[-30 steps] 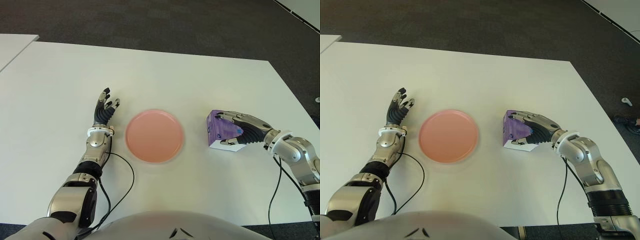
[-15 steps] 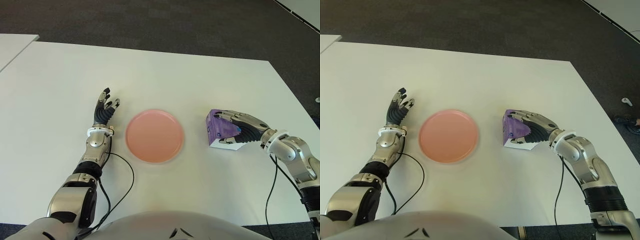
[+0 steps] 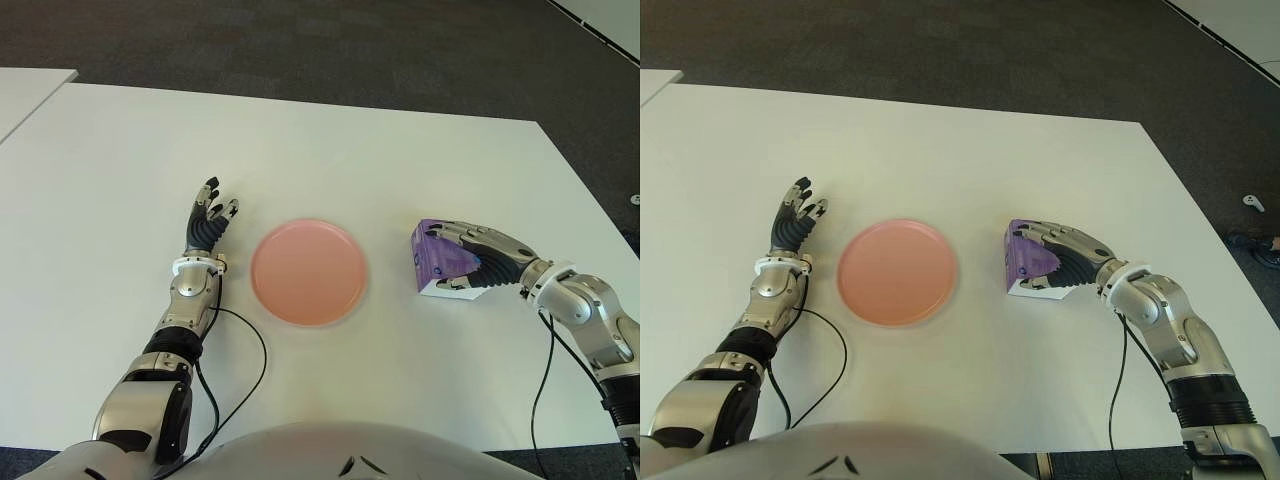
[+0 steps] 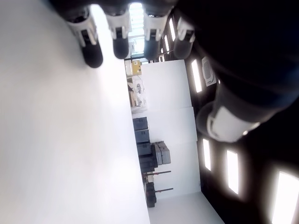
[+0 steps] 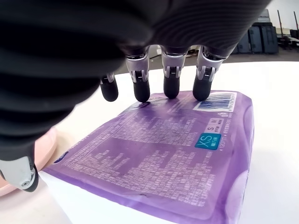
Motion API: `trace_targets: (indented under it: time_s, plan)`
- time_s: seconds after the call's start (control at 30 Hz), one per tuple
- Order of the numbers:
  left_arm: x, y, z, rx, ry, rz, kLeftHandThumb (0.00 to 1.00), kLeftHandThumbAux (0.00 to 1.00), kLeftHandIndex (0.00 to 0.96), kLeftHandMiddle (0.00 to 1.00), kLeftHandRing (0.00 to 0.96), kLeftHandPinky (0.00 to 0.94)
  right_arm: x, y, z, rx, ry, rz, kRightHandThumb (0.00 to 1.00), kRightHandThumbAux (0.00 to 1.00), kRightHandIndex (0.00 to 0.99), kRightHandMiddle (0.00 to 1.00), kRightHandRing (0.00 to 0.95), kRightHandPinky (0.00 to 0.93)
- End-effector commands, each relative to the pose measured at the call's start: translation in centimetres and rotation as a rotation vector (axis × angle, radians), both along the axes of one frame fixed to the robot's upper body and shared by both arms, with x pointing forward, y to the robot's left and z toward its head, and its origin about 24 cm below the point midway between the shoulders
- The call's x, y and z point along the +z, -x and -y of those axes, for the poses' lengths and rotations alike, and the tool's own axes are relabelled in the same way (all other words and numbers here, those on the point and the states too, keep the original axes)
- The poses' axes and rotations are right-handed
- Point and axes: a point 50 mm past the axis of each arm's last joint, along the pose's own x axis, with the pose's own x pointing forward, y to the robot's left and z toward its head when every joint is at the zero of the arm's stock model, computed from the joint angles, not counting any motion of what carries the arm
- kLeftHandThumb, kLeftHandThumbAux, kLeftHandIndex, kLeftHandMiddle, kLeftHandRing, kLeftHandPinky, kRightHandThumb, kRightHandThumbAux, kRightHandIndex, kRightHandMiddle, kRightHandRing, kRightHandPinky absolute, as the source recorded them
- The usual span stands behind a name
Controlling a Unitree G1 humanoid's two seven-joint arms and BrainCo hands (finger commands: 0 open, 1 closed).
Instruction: Put the tissue paper into the plate.
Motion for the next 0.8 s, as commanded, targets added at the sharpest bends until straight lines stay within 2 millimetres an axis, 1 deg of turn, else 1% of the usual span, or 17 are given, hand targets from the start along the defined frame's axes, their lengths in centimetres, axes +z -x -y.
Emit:
trace_targets:
  time_s: [0.03,0.13,0.23,0.43,0.8]
  plan:
    - [-1.82,1.4,-0.48,0.025,0.012,-0.094,0.189,0.593,0.031,0.025,0.019,0.059,-0.73,-0.96,1.22,-0.066,0.054,0.019,0.151,0.5,0.025,0.0,0.0,0.0]
    - [-1.8,1.48,-0.49,0.022,0.011,-0.09,0.189,0.595,0.032,0.025,0.021,0.065,-0.87,-1.37,1.65,-0.083,0.074,0.036,0.198,0.503,0.02,0.0,0.0,0.0]
    - [-1.76,1.54,-0.47,0.017,0.009,-0.085,0.19,0.597,0.032,0.025,0.023,0.069,-0.92,-1.33,1.75,-0.079,0.078,0.037,0.215,0.499,0.017,0.0,0.0,0.0]
    - [-1.73,1.66,-0.59,0.012,-0.003,-0.084,0.19,0.602,0.029,0.023,0.019,0.055,-0.98,-1.0,1.84,-0.077,0.08,0.033,0.215,0.489,0.015,0.0,0.0,0.0]
    - [-1.89,1.48,-0.72,0.019,0.018,-0.098,0.212,0.602,0.033,0.025,0.019,0.059,-0.99,-0.77,1.76,-0.077,0.081,0.031,0.204,0.486,0.015,0.0,0.0,0.0]
